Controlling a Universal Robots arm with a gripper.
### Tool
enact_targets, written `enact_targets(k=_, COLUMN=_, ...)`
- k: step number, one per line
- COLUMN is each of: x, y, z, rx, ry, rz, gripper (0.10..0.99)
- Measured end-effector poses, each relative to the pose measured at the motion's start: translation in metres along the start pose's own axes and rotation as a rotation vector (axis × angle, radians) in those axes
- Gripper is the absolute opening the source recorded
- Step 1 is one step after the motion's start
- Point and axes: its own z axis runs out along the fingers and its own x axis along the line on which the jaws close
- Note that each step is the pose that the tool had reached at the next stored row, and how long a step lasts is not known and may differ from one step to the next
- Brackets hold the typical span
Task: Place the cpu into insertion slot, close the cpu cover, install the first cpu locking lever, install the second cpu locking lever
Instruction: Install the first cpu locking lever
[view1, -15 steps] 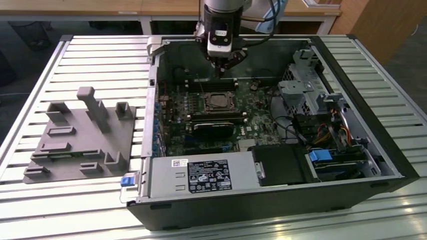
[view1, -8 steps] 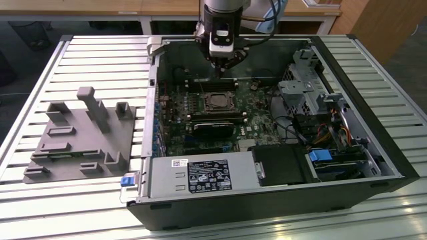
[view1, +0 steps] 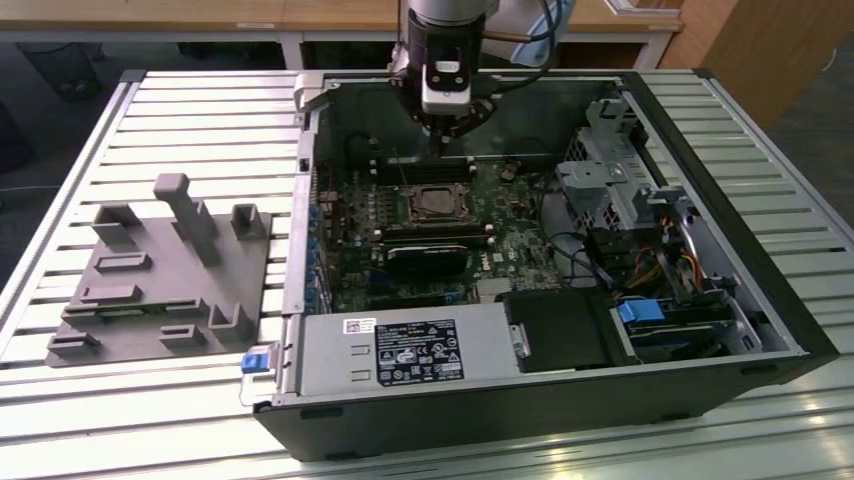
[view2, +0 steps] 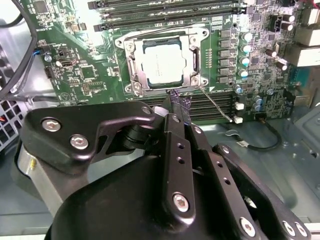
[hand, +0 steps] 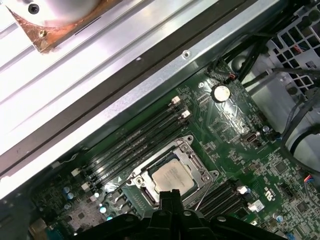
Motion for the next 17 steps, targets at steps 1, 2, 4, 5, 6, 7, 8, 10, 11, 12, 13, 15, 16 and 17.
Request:
enact_targets(k=1, x=0.0000, y=0.0000, z=0.0000, rx=0.000, ry=0.0002, rz=-0.005, gripper=0.106)
enact_targets(k=2, x=0.0000, y=0.0000, z=0.0000, rx=0.000, ry=0.0004, rz=-0.010, gripper=0.106)
enact_targets(k=4, x=0.0000, y=0.0000, z=0.0000, rx=0.000, ry=0.0007, rz=-0.021, gripper=0.106)
enact_targets(k=5, x=0.0000, y=0.0000, z=0.0000, rx=0.000, ry=0.0009, rz=-0.026, gripper=0.106)
enact_targets(k=6, x=0.0000, y=0.0000, z=0.0000, rx=0.000, ry=0.0011, rz=-0.032, gripper=0.106)
enact_targets(k=7, x=0.0000, y=0.0000, z=0.0000, rx=0.000, ry=0.0012, rz=-0.038, gripper=0.106)
enact_targets(k=8, x=0.0000, y=0.0000, z=0.0000, rx=-0.001, ry=0.0015, rz=-0.044, gripper=0.106)
enact_targets(k=10, x=0.0000, y=0.0000, z=0.0000, rx=-0.001, ry=0.0019, rz=-0.058, gripper=0.106)
enact_targets(k=11, x=0.0000, y=0.0000, z=0.0000, rx=-0.001, ry=0.0021, rz=-0.064, gripper=0.106)
enact_targets(k=12, x=0.0000, y=0.0000, z=0.0000, rx=-0.001, ry=0.0024, rz=-0.071, gripper=0.106)
enact_targets(k=13, x=0.0000, y=0.0000, z=0.0000, rx=-0.001, ry=0.0026, rz=-0.079, gripper=0.106)
enact_targets(k=15, x=0.0000, y=0.0000, z=0.0000, rx=-0.001, ry=0.0031, rz=-0.094, gripper=0.106)
enact_targets(k=16, x=0.0000, y=0.0000, z=0.0000, rx=-0.001, ry=0.0033, rz=-0.101, gripper=0.106)
enact_targets(k=17, x=0.0000, y=0.0000, z=0.0000, rx=-0.001, ry=0.0036, rz=-0.109, gripper=0.106)
